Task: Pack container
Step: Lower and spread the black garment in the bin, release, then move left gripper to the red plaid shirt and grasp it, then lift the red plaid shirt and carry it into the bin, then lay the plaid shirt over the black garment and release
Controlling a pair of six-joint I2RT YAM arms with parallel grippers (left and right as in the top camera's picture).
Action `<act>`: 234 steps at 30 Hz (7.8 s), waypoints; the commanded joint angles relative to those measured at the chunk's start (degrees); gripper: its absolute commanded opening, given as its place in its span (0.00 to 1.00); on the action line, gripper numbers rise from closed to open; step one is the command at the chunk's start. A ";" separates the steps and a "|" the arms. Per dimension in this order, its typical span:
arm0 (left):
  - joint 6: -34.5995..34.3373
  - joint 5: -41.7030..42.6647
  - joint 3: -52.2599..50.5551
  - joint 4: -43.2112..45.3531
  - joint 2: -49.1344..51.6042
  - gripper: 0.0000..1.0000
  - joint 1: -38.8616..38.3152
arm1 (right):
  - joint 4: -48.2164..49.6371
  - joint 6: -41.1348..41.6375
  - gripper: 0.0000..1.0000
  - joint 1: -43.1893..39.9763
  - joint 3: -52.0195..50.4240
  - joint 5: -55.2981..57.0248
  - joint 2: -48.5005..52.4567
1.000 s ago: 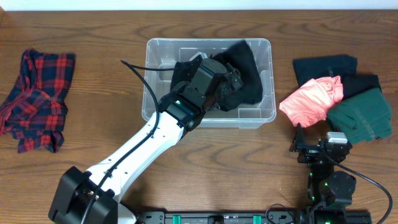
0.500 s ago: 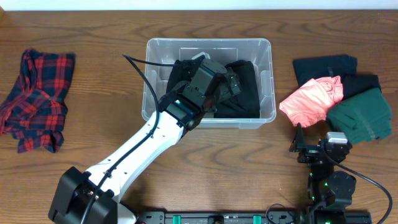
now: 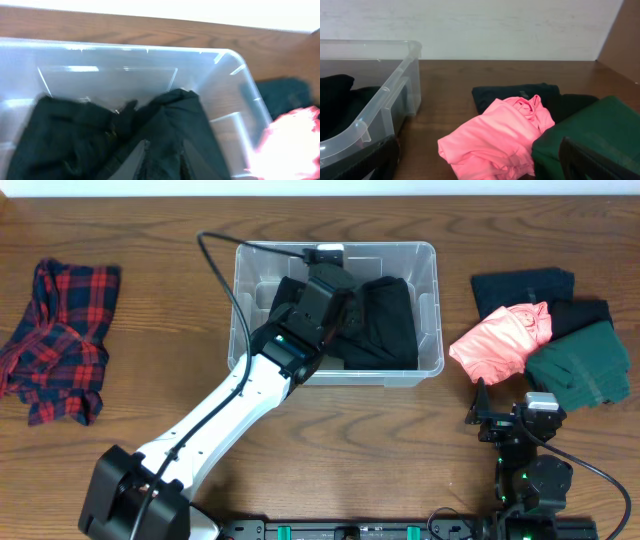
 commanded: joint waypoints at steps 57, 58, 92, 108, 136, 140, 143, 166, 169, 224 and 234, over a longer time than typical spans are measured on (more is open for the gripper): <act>22.91 -20.44 1.99 -12.66 2.08 0.98 44.48 | -0.20 -0.85 0.99 0.59 -0.11 -0.17 0.00; 25.31 -21.68 1.99 -10.03 4.28 0.98 45.29 | -0.20 -0.85 0.99 0.59 -0.11 -0.17 0.00; 44.92 -18.64 1.99 22.34 33.00 0.98 57.53 | -0.20 -0.85 0.99 0.59 -0.11 -0.17 0.00; 42.51 -24.85 2.01 27.04 34.10 0.06 54.95 | -0.20 -0.85 0.99 0.59 -0.11 -0.17 0.00; 35.26 -8.26 2.03 10.36 -13.90 0.06 41.90 | -0.20 -0.85 0.98 0.59 -0.11 -0.17 0.00; 35.71 1.90 2.03 9.22 -18.84 0.06 37.62 | -0.20 -0.85 0.99 0.59 -0.11 -0.17 0.00; 37.13 7.10 2.03 7.72 -21.09 0.06 33.11 | -0.20 -0.85 0.99 0.59 -0.11 -0.17 0.00; 59.10 7.91 2.01 3.50 -13.29 0.06 6.84 | -0.20 -0.85 0.99 0.59 -0.11 -0.17 0.00; 62.93 7.89 2.01 2.95 -11.50 0.06 5.84 | -0.20 -0.85 0.99 0.59 -0.11 -0.17 0.00; 40.17 1.90 2.01 1.97 -3.96 0.20 1.44 | -0.20 -0.85 0.99 0.59 -0.11 -0.17 0.00; 26.97 5.55 2.01 -9.14 0.59 0.06 2.78 | -0.20 -0.85 0.99 0.59 -0.11 -0.17 0.00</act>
